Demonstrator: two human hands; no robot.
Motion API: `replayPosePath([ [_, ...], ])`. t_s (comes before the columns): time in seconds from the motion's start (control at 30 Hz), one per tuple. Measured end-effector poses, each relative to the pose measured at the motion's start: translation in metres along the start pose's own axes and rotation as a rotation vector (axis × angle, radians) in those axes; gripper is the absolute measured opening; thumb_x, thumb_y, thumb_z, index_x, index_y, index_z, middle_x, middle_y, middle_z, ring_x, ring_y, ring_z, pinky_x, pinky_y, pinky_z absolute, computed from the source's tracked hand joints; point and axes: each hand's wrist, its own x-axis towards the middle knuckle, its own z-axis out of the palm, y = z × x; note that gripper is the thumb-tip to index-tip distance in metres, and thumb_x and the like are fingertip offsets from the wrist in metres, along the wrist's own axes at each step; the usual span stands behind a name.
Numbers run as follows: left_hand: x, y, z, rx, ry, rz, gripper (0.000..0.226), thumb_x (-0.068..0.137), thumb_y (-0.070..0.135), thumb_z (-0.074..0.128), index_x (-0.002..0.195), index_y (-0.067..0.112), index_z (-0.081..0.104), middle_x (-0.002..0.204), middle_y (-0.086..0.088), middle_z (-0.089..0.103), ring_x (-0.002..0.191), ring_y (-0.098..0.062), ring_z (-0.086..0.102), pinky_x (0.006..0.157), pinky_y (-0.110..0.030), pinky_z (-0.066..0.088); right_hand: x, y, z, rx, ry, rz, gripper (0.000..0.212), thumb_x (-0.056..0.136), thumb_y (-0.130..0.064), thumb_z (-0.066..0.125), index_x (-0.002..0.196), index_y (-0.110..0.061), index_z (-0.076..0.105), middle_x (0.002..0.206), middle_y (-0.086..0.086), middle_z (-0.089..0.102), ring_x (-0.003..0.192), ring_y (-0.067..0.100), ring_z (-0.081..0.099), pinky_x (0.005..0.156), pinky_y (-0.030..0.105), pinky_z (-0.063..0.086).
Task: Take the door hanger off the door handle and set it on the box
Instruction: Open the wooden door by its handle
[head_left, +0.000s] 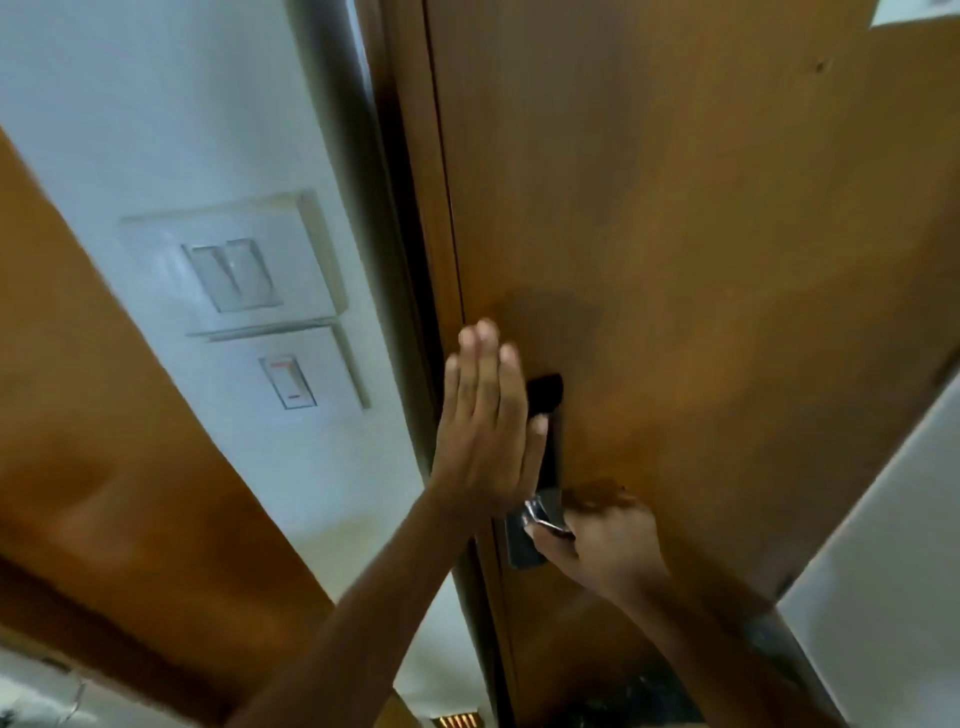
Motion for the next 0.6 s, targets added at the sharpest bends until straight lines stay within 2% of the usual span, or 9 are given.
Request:
replayPosePath([
  [0.07, -0.026, 0.001, -0.02, -0.152, 0.028, 0.019, 0.072, 0.103, 0.035, 0.03, 0.158, 0.007, -0.007, 0.17, -0.013, -0.008, 0.155, -0.036, -0.006, 0.123, -0.054, 0.004, -0.026, -0.002, -0.01, 0.003, 0.156, 0.01, 0.055, 0.09, -0.06, 0.056, 0.055, -0.018, 0.059, 0.053, -0.001, 0.057, 0.049, 0.018, 0.055, 0.059, 0.029, 0.043],
  [0.13, -0.051, -0.007, -0.036, -0.277, 0.024, -0.016, 0.071, 0.104, 0.038, 0.026, 0.158, 0.011, -0.013, 0.169, -0.006, -0.018, 0.155, -0.036, -0.009, 0.123, -0.055, 0.003, -0.05, -0.005, -0.022, -0.021, 0.168, 0.064, 0.058, 0.088, -0.061, 0.058, 0.053, -0.014, 0.059, 0.054, 0.002, 0.054, 0.056, 0.022, 0.055, 0.064, 0.033, 0.045],
  [0.23, -0.079, -0.015, -0.046, -0.426, -0.052, -0.143, 0.067, 0.105, 0.044, 0.019, 0.159, 0.015, -0.009, 0.17, -0.002, -0.012, 0.156, -0.033, -0.002, 0.123, -0.059, 0.012, -0.091, -0.007, -0.047, -0.021, 0.081, 0.155, 0.062, 0.093, -0.062, 0.055, 0.06, -0.01, 0.06, 0.063, 0.006, 0.053, 0.068, 0.025, 0.051, 0.077, 0.036, 0.042],
  [0.33, -0.1, -0.007, -0.051, -0.58, -0.247, -0.291, 0.065, 0.105, 0.05, 0.018, 0.159, 0.022, -0.005, 0.169, -0.008, -0.001, 0.157, -0.029, 0.004, 0.121, -0.062, 0.02, -0.125, -0.018, -0.093, 0.012, -0.053, 0.278, 0.069, 0.102, -0.063, 0.034, 0.071, -0.009, 0.064, 0.074, 0.009, 0.058, 0.079, 0.028, 0.053, 0.09, 0.045, 0.045],
  [0.4, -0.113, -0.003, -0.046, -0.618, -0.369, -0.352, 0.064, 0.104, 0.05, 0.021, 0.159, 0.03, -0.005, 0.169, 0.005, -0.005, 0.157, -0.015, 0.0, 0.124, -0.051, 0.017, -0.145, -0.038, -0.117, 0.057, -0.043, 0.448, 0.07, 0.102, -0.066, 0.027, 0.1, -0.009, 0.067, 0.1, 0.013, 0.065, 0.099, 0.03, 0.058, 0.092, 0.053, 0.048],
  [0.47, -0.125, 0.003, -0.034, -0.651, -0.501, -0.363, 0.066, 0.104, 0.048, 0.025, 0.161, 0.023, 0.001, 0.169, 0.009, -0.004, 0.156, -0.007, -0.003, 0.124, -0.042, 0.016, -0.163, -0.063, -0.137, 0.103, 0.136, 0.646, 0.072, 0.099, -0.066, 0.027, 0.142, -0.011, 0.048, 0.14, 0.016, 0.055, 0.13, 0.026, 0.05, 0.103, 0.053, 0.046],
  [0.5, -0.13, 0.009, -0.026, -0.687, -0.571, -0.367, 0.067, 0.103, 0.05, 0.024, 0.16, 0.022, 0.003, 0.169, 0.008, -0.001, 0.156, -0.008, -0.003, 0.123, -0.041, 0.016, -0.163, -0.078, -0.152, 0.111, 0.297, 0.685, 0.072, 0.1, -0.063, 0.029, 0.152, -0.013, 0.036, 0.153, 0.014, 0.045, 0.14, 0.019, 0.041, 0.108, 0.05, 0.04],
  [0.53, -0.134, 0.022, -0.017, -0.742, -0.652, -0.381, 0.067, 0.103, 0.054, 0.022, 0.159, 0.023, 0.004, 0.169, 0.005, 0.002, 0.156, -0.013, 0.001, 0.123, -0.04, 0.017, -0.159, -0.091, -0.173, 0.082, 0.478, 0.652, 0.072, 0.101, -0.059, 0.032, 0.155, -0.011, 0.03, 0.159, 0.012, 0.038, 0.145, 0.017, 0.034, 0.113, 0.046, 0.034],
  [0.6, -0.142, 0.044, 0.004, -0.812, -0.856, -0.461, 0.066, 0.103, 0.051, 0.029, 0.159, 0.024, 0.008, 0.169, -0.004, 0.017, 0.153, -0.028, 0.023, 0.121, -0.044, 0.028, -0.137, -0.102, -0.21, -0.037, 0.743, 0.428, 0.071, 0.102, -0.046, 0.038, 0.154, -0.001, 0.024, 0.161, 0.023, 0.029, 0.15, 0.034, 0.027, 0.119, 0.048, 0.026],
])
